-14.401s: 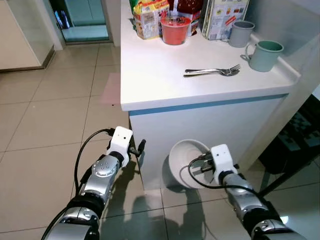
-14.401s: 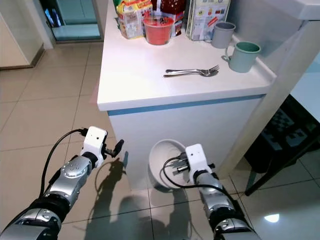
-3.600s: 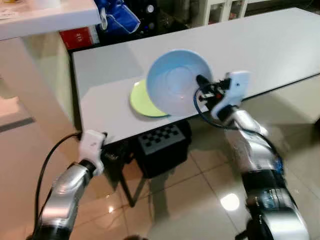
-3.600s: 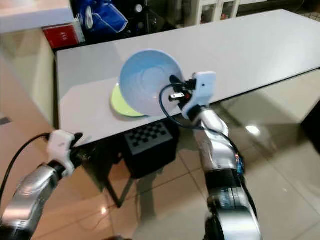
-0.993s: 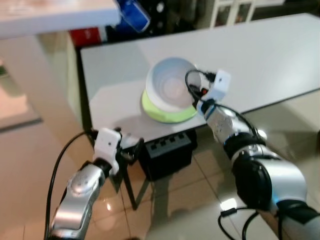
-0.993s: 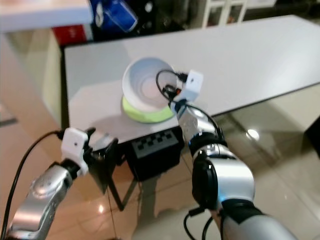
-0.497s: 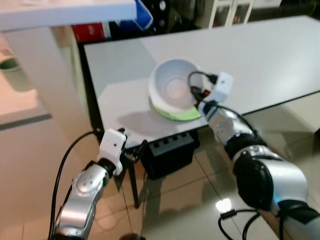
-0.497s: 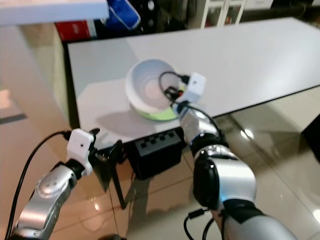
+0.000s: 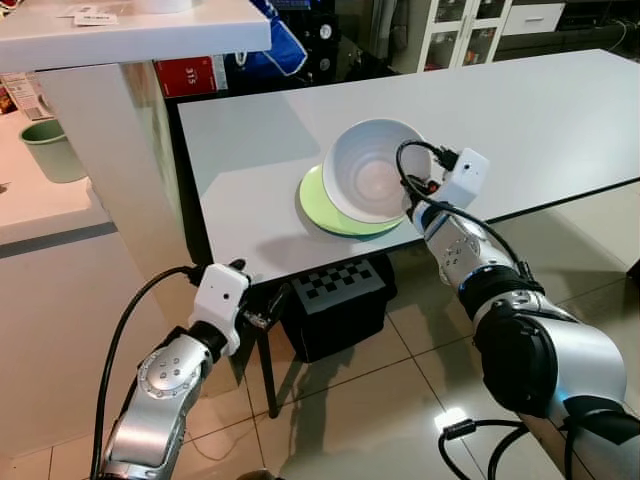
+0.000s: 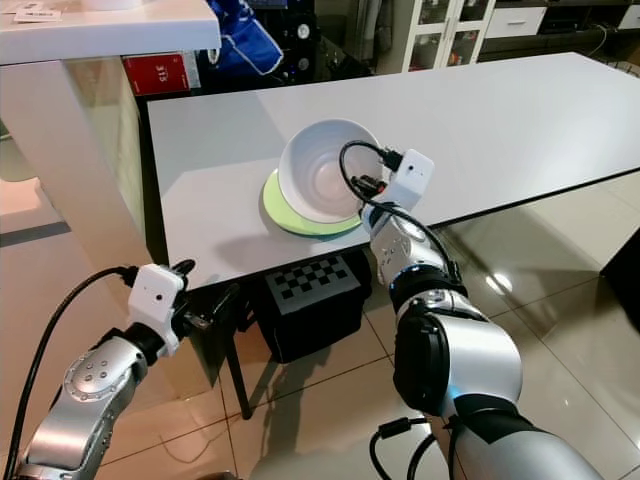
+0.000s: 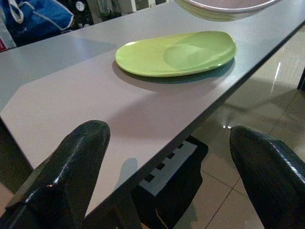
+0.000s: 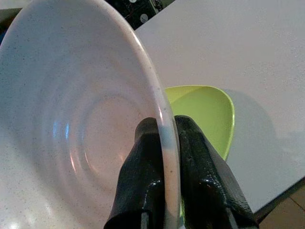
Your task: Setting the table
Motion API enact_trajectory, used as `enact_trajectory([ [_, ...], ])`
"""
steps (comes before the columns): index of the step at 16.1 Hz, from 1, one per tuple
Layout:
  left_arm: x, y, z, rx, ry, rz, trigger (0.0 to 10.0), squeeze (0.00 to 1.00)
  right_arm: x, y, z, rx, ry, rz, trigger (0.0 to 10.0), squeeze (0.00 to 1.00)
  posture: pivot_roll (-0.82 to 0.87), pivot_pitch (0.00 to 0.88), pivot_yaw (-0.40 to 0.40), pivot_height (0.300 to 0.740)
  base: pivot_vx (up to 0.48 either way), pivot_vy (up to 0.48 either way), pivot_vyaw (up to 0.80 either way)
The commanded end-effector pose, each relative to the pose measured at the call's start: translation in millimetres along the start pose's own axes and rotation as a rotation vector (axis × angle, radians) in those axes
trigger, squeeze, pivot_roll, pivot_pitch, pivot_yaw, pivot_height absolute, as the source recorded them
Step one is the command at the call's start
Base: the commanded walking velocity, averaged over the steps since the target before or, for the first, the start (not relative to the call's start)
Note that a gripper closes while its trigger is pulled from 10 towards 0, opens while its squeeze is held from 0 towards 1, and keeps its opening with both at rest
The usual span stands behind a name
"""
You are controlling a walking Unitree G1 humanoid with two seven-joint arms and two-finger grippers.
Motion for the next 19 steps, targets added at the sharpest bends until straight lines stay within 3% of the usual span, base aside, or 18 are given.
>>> enact_trajectory([
  [1,-0.3,3,0.4,-0.027,-0.002,-0.003,10.0,0.00,-1.9,12,9.9,0.006,0.017,-0.039,0.0,0.00,0.13,0.000,0.023,0.740,0.480,0.000,0.00],
  [12,-4.5,4,0.6,-0.012,0.013,-0.005,10.0,0.00,-1.3,4,9.5,0.031,0.022,-0.017,0.0,0.00,0.12,0.000,0.025,0.740,0.468,0.000,0.00],
  [19,-4.7,6,3.1,-0.019,0.026,-0.012,10.0,0.00,-1.4,-1,11.0,-0.022,0.022,0.004,0.0,0.00,0.12,0.000,0.026,0.740,0.000,0.000,0.00],
])
Point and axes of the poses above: a point about 5 cm out from each wrist's last joint towards the gripper, its own x axis pointing back from the gripper into the wrist, its own y axis along the axis of the wrist's last joint, z = x × y, the point moved 5 cm from there along -x, pointing out of the wrist towards the gripper, and after that the axes turned 5 degrees about -x, right-handed, at the moved point
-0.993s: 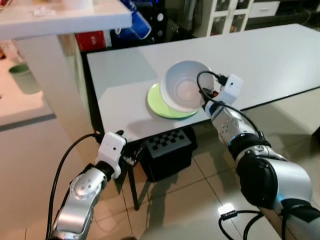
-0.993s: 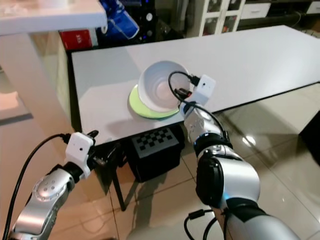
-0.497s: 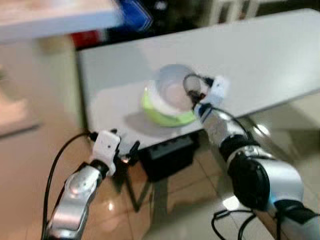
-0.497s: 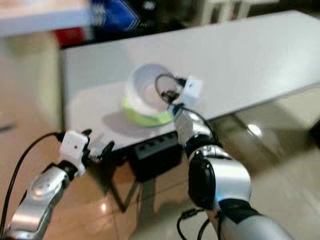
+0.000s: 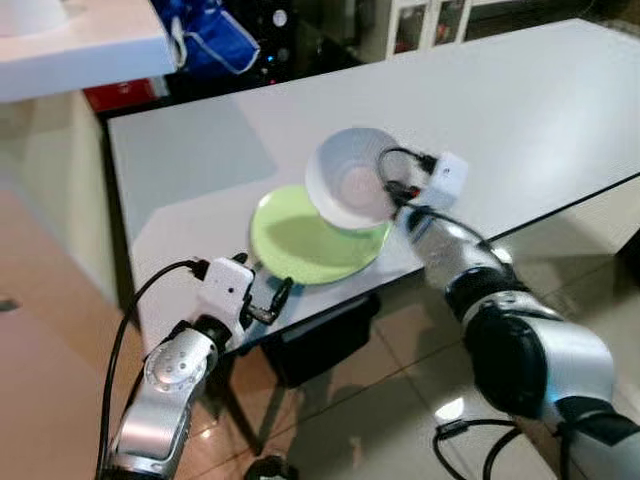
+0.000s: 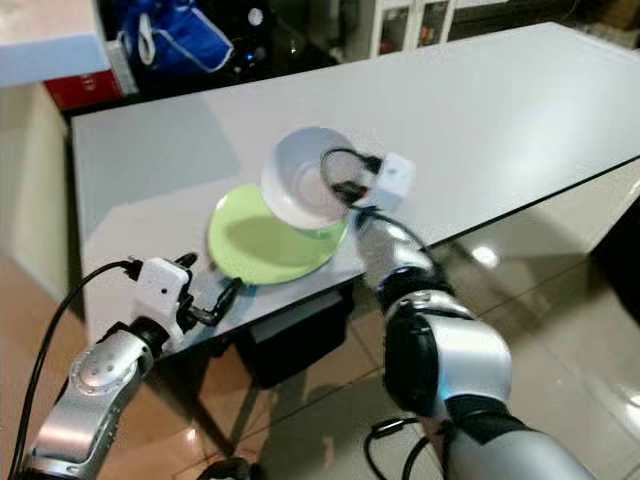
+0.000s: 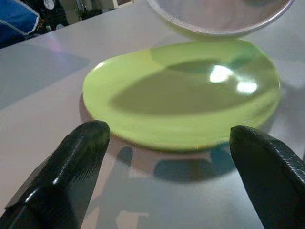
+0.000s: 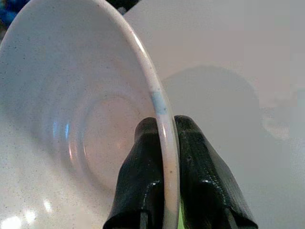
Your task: Setting the table
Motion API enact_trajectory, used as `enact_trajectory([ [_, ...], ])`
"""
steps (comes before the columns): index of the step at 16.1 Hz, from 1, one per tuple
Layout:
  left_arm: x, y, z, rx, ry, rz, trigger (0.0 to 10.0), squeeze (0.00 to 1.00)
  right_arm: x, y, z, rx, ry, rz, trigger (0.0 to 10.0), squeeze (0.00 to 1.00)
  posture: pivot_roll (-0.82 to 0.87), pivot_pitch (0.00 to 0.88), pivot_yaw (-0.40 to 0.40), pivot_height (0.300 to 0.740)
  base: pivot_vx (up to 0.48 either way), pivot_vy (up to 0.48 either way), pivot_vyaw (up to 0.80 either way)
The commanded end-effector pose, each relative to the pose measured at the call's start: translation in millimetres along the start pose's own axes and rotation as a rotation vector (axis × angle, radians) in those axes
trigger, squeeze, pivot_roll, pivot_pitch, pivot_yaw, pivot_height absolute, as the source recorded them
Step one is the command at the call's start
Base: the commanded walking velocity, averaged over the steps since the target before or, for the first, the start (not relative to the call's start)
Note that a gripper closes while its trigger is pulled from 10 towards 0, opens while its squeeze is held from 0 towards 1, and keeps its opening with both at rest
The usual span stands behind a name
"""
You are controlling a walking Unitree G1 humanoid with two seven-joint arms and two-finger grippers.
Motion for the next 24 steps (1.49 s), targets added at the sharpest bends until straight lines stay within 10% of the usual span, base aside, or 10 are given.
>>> enact_trajectory([
  [1,1.0,0,3.0,-0.015,0.011,0.003,10.0,0.00,-1.6,9,10.1,-0.023,0.023,-0.026,0.0,0.00,0.12,0.000,0.025,0.740,0.000,0.000,0.00],
  [12,10.4,0,5.7,-0.024,0.027,0.015,10.0,0.00,1.8,-31,0.8,-0.143,-0.065,0.103,0.0,0.00,0.18,0.000,0.005,0.740,0.000,0.000,0.00],
  [13,11.8,0,7.1,-0.027,0.031,0.016,10.0,0.00,2.8,-37,-0.7,-0.102,-0.074,0.125,8.1,0.00,0.18,0.000,0.004,0.740,0.000,0.000,0.00],
  [14,12.9,0,8.3,-0.030,0.034,0.018,10.0,0.00,3.2,-39,-0.9,-0.094,-0.074,0.132,10.0,0.00,0.19,0.000,0.002,0.740,0.000,0.000,0.00],
  [24,17.0,0,9.8,-0.043,0.048,0.030,10.0,0.00,3.0,-51,31.4,-0.075,0.054,0.189,10.0,0.00,0.20,0.000,-0.010,0.740,0.000,0.000,0.00],
])
Point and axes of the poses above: a point about 5 cm out from each wrist's last joint towards the gripper, its own x axis pointing back from the gripper into the wrist, its own y axis along the axis of the wrist's last joint, z = x × y, the point moved 5 cm from there along -x, pointing out of the wrist towards the gripper, and after that the axes turned 5 degrees about -x, right-handed, at the moved point
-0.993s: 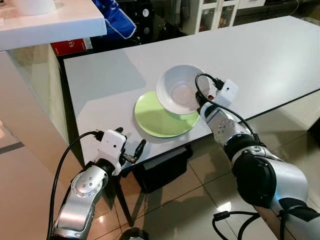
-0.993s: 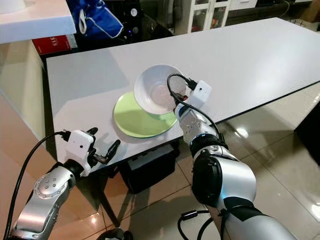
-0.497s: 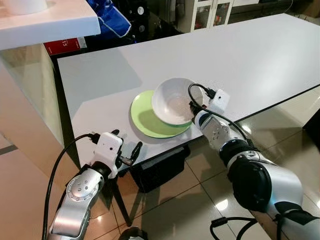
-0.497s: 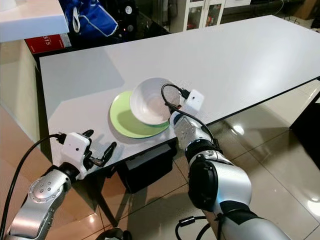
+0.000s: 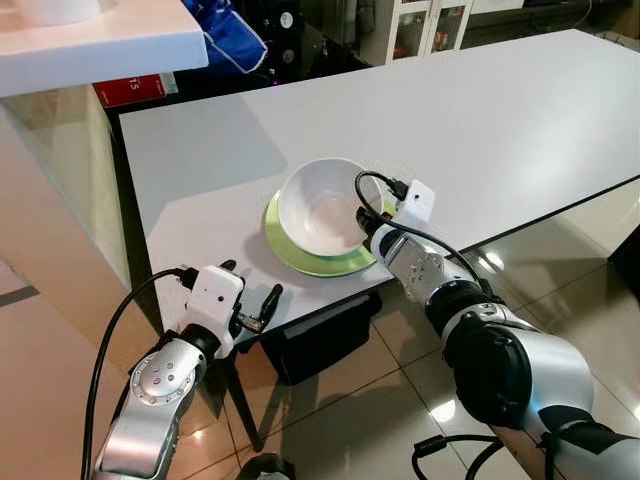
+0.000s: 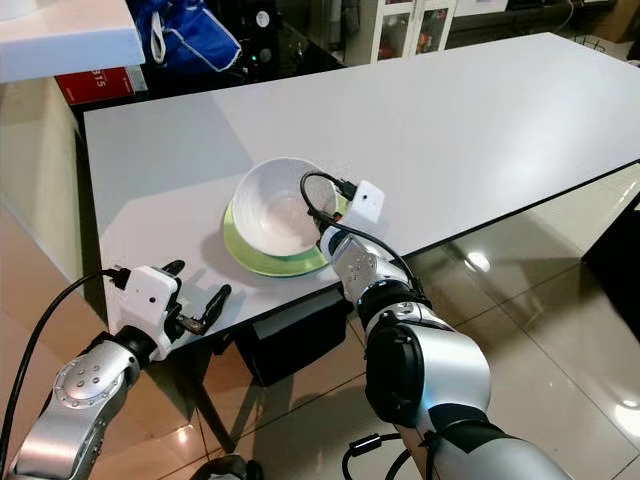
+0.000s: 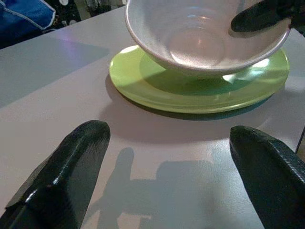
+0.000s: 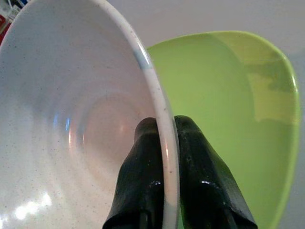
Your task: Setting the table
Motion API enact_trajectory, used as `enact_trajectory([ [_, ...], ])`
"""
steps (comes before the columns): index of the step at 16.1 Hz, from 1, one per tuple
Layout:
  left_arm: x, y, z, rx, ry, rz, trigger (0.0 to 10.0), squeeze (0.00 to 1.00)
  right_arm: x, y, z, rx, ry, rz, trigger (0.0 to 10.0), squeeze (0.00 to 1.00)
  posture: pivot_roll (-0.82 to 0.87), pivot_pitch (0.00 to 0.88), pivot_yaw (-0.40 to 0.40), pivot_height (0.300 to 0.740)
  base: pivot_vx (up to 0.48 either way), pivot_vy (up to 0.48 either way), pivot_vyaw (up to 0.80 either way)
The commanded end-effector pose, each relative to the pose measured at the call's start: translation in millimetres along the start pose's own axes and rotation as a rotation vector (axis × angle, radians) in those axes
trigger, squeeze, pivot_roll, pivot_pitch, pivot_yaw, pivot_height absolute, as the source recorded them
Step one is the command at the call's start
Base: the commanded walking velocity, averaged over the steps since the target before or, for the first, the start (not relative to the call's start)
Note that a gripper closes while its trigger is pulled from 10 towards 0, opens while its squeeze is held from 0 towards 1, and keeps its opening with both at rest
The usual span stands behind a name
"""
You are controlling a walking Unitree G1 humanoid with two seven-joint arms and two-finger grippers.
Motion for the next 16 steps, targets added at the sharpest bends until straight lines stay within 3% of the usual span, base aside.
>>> enact_trajectory([
  [1,2.5,1,3.4,-0.015,0.014,0.005,10.0,0.00,-0.5,10,5.5,0.017,0.005,-0.026,10.0,1.00,0.20,0.000,-0.009,0.740,0.000,0.000,0.00],
  [16,0.6,2,2.4,-0.017,0.006,0.011,10.0,0.00,0.8,21,-0.9,0.123,-0.021,-0.074,10.0,1.00,0.19,0.000,-0.001,0.740,0.000,0.000,0.00],
])
Point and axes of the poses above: a point about 5 cm out from each wrist's last joint towards the gripper, its own x axis pointing back from the gripper into the wrist, its own y axis along the axis of the wrist's last joint, z = x × y, the point moved 5 cm from there along -x, pointing out of the wrist towards the gripper, and after that the axes turned 5 degrees about -x, right-handed, at the moved point
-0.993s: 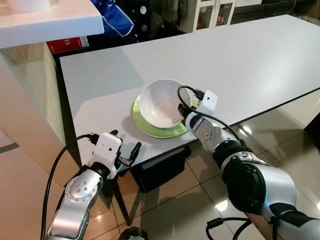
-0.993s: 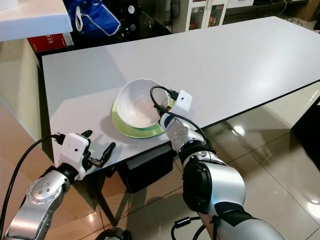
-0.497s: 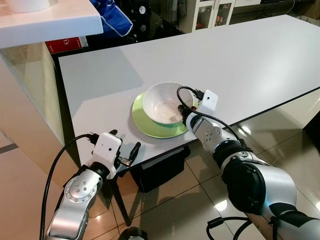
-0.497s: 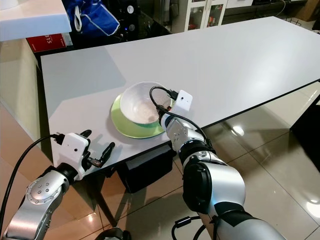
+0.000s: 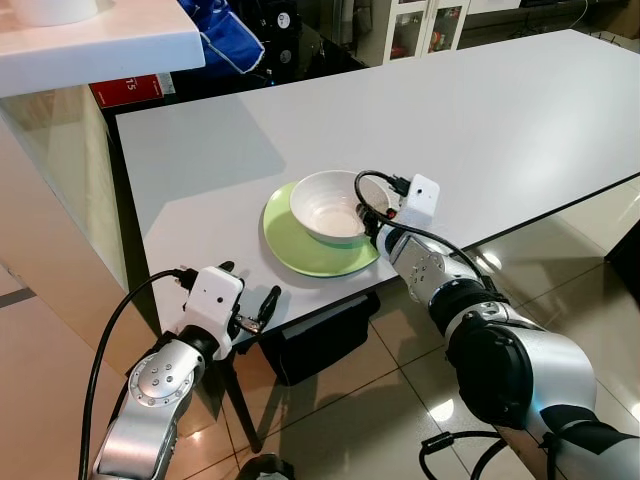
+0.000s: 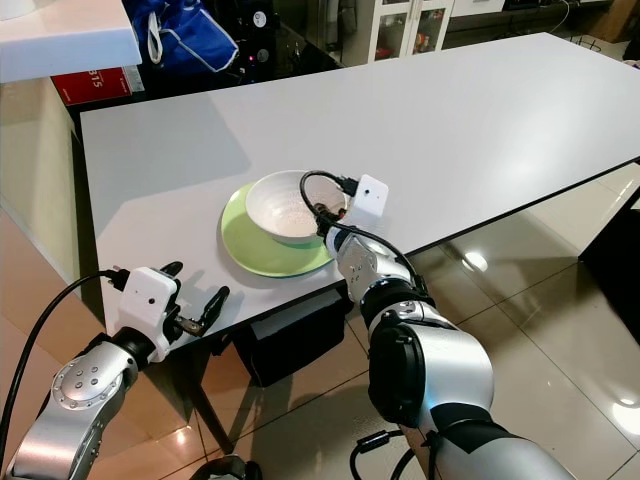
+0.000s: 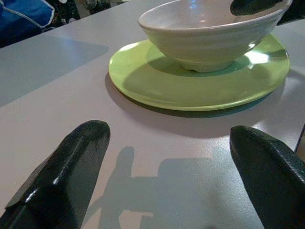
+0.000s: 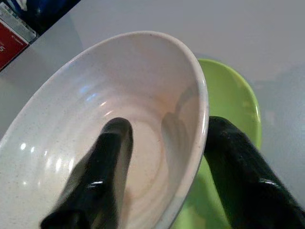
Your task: Setting the table
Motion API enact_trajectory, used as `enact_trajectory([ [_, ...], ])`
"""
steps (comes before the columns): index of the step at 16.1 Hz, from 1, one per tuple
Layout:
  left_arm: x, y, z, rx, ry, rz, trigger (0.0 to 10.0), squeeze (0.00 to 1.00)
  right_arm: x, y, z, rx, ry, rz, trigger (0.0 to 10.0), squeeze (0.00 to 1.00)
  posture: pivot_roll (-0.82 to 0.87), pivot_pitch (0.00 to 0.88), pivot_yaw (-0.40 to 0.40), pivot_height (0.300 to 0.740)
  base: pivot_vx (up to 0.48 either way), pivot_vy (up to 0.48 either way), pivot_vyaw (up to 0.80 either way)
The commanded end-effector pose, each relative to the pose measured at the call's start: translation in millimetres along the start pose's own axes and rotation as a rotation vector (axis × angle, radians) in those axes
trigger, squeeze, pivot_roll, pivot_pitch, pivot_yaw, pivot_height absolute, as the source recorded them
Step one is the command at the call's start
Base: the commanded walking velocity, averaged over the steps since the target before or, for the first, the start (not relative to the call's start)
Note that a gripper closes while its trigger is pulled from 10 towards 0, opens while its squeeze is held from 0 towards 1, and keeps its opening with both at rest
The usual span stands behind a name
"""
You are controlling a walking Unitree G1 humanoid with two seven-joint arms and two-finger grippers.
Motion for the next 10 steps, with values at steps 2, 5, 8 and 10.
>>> enact_trajectory([
  [2,-2.5,6,2.9,-0.016,0.005,-0.011,10.0,0.00,0.1,8,-2.5,0.023,-0.015,-0.020,10.0,1.00,0.18,0.000,0.000,0.740,0.000,0.000,0.00],
  [5,-3.6,6,3.3,-0.016,0.005,-0.011,10.0,0.00,1.2,-2,-11.3,0.061,-0.045,0.006,10.0,0.71,0.18,0.000,0.001,0.740,0.000,0.000,0.00],
  [8,-7.6,7,3.7,-0.016,0.004,-0.015,10.0,0.00,2.2,3,-17.0,0.189,-0.052,-0.024,10.0,0.00,0.16,0.000,0.009,0.740,0.000,0.000,0.00],
  [10,-10.3,8,3.9,-0.014,0.005,-0.021,10.0,0.00,3.0,20,-14.9,0.303,-0.049,-0.099,10.0,0.00,0.15,0.000,0.011,0.740,0.000,0.000,0.00],
])
Point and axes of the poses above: a point about 5 cm out from each wrist's last joint towards the gripper, its own x axis pointing back from the gripper into the wrist, its own y axis along the axis of the wrist's last joint, z = x × y, the point moved 5 cm from there along -x, pointing out of the wrist towards the gripper, and after that the axes turned 5 degrees about -x, right-handed, at the moved point
